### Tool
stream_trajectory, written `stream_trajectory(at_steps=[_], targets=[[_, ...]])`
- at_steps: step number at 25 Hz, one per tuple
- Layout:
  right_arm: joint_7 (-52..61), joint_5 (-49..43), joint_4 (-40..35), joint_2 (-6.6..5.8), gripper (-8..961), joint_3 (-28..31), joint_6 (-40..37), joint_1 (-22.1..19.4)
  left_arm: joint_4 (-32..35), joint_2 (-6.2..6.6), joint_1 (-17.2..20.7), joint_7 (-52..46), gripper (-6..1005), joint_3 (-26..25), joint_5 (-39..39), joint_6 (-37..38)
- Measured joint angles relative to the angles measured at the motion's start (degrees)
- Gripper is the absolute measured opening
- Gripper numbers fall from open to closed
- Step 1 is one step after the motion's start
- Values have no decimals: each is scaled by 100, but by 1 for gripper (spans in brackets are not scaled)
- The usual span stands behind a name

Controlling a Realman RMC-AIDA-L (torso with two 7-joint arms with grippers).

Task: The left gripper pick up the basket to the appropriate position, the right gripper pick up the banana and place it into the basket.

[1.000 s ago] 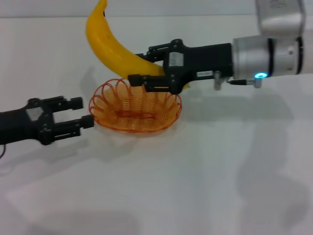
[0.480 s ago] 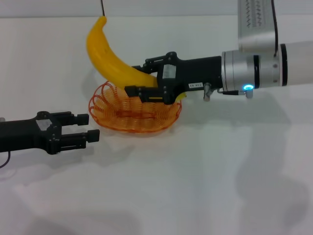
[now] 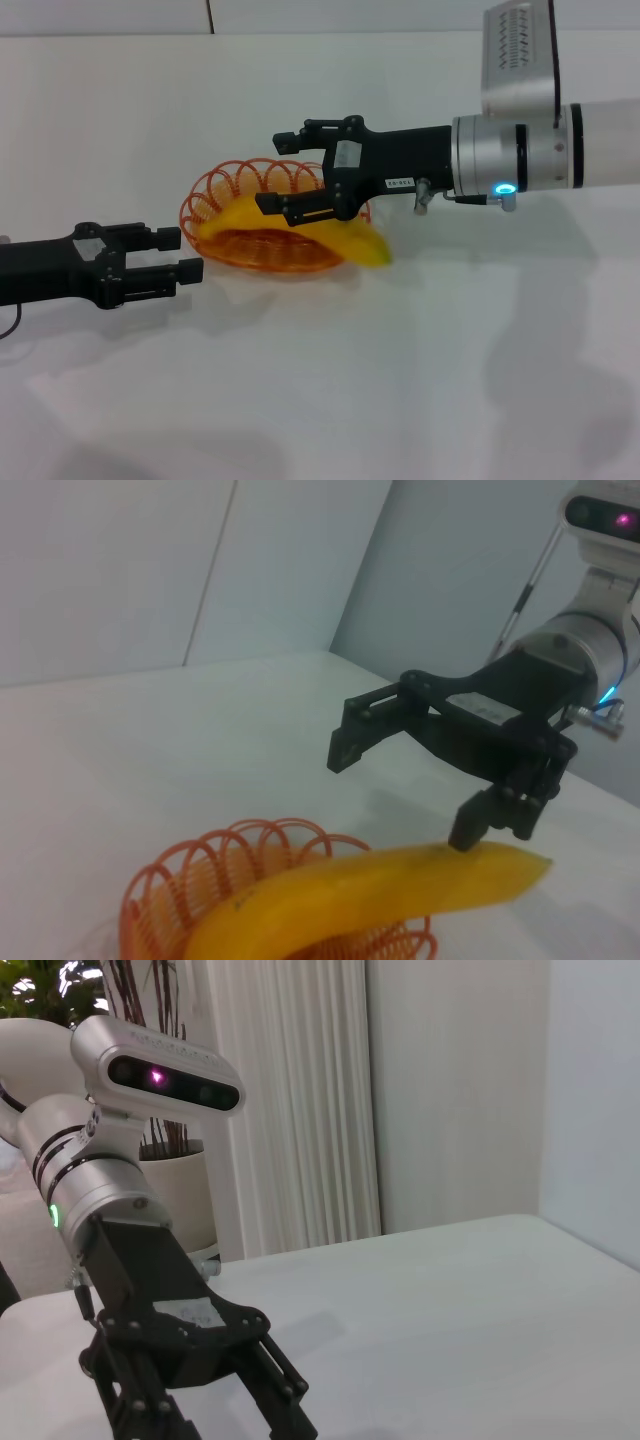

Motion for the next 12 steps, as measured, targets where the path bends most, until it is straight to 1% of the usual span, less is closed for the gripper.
stream_trajectory(at_steps=[2,5,7,9,11,12], targets=[[22,0,-25,-16,724,-6,-104,-31,4,0,-1,-1,690,-15,-6,0],[42,44,-228,-52,830,103,-635,-211,17,4,6,-1,690,-75,-10,0],[54,125,-573,-69,842,298,-1192,-540,39,27,10,32,690,-124,-13,-5],[107,203,-854,-76,855,500,-1578,-946,65,30,20,178,690,-190,-14,-48],[227,230,-1062,-98,862,683,-1781,-1358,88,-7,63,458,690,-229,-16,-175],[290,231,-1134,-115,863,733,-1819,-1519,95,-51,118,668,690,-248,-15,-316]])
